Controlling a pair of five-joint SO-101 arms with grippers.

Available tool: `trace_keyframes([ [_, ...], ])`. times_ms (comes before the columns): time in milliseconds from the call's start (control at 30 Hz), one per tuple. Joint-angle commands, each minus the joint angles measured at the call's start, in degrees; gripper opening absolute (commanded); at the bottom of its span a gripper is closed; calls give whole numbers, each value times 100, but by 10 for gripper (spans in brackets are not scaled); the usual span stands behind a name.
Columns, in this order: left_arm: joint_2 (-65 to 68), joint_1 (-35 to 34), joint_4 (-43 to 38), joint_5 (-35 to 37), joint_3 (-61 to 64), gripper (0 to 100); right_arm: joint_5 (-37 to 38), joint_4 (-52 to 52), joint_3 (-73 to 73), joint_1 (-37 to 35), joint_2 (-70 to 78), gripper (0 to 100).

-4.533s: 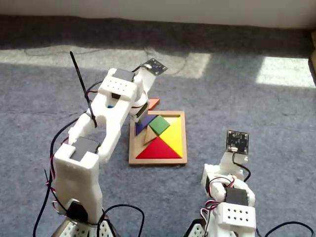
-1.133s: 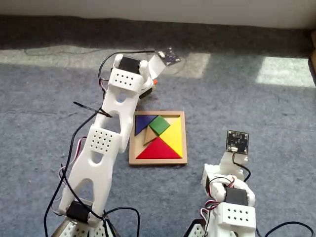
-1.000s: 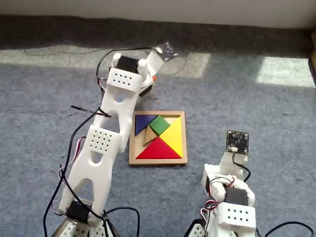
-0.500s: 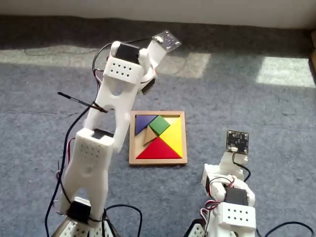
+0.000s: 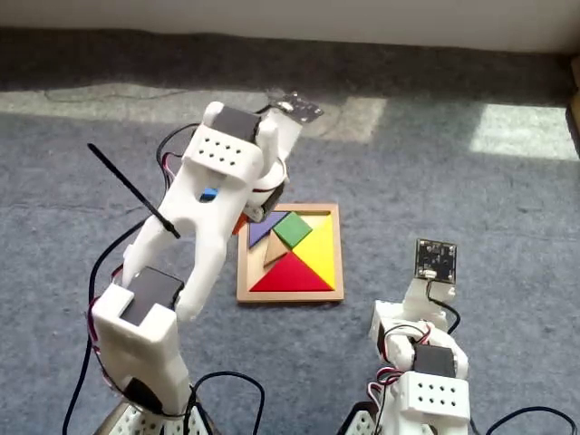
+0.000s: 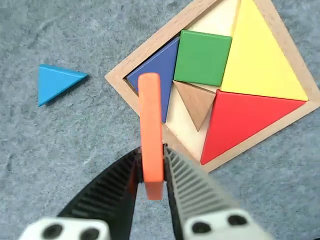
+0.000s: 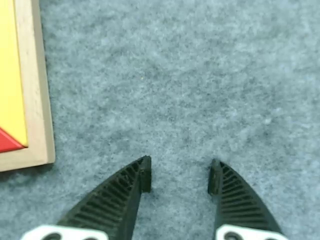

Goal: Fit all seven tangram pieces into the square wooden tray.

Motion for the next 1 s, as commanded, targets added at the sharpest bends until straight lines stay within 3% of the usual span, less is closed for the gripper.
trace_keyframes([
  [0,-435,92,-580,220,690,7,53,-163,92,127,4,202],
  [500,-655,259,-2655,888,3037,11,53,-163,92,127,4,202],
  [600,-637,462,-2760,879,3134,27,53,-163,92,127,4,202],
  [767,-673,558,-2716,914,3134,149,53,-163,92,127,4,202],
  [967,-690,585,-2479,914,3002,158,53,-163,92,127,4,202],
])
